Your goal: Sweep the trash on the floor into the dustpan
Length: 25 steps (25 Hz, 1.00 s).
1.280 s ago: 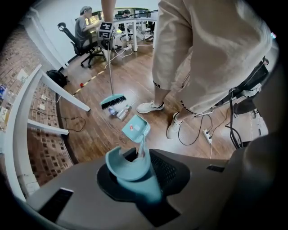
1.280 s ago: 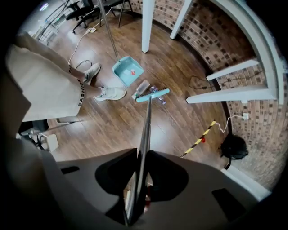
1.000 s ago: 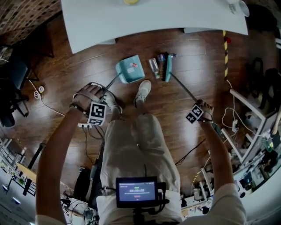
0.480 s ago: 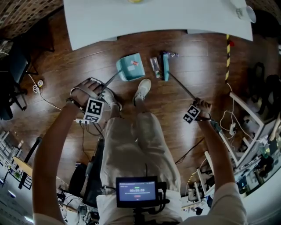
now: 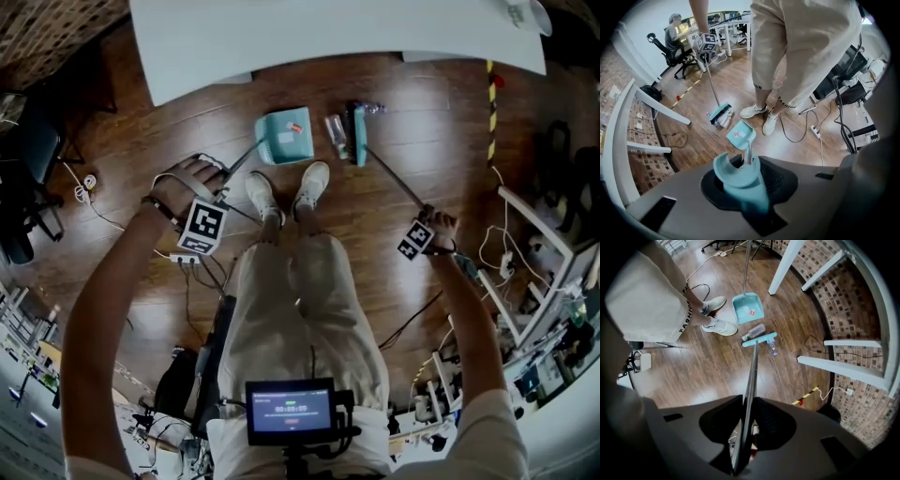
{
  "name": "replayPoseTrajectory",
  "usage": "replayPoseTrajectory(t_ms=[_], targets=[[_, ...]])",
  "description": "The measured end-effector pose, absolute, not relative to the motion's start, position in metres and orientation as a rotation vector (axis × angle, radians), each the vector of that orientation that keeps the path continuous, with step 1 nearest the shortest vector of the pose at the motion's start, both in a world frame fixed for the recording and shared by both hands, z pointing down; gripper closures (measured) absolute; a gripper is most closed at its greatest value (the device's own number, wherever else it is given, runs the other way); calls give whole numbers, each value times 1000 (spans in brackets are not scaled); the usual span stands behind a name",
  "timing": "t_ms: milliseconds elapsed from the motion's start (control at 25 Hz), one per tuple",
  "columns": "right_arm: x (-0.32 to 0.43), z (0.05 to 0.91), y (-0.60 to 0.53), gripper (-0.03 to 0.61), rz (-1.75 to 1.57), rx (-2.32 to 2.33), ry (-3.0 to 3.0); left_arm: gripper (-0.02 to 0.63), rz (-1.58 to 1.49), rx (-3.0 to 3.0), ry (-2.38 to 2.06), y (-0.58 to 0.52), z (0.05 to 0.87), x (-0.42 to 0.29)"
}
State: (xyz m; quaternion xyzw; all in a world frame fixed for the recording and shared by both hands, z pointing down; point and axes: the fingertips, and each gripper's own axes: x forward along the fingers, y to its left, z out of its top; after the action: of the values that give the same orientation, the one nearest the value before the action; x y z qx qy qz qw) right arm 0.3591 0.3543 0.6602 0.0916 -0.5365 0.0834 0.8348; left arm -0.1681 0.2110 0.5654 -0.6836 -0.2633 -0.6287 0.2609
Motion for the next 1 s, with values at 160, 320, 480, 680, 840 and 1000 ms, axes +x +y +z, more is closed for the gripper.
replayPoseTrajectory(t_ms=[160, 320, 480, 680, 840, 1000], targets=[[347, 666, 364, 472, 165, 200, -1132, 534, -1713, -1863, -696, 221, 564, -167], [327, 669, 372, 471, 215, 278, -1122, 534, -1697, -1840, -706, 224, 565, -168], [322, 664, 374, 472, 247, 317, -1135, 534, -1726, -1855, -691, 227, 567, -170], [337, 643, 373, 472, 213, 329, -1156, 534, -1725, -1879, -650, 228, 569, -164], [356, 639, 372, 472, 162, 238, -1142, 534, -1740, -1882, -635, 244, 568, -171], [373, 639, 368, 472, 96, 180, -1143, 534, -1741, -1868, -651, 252, 567, -172]])
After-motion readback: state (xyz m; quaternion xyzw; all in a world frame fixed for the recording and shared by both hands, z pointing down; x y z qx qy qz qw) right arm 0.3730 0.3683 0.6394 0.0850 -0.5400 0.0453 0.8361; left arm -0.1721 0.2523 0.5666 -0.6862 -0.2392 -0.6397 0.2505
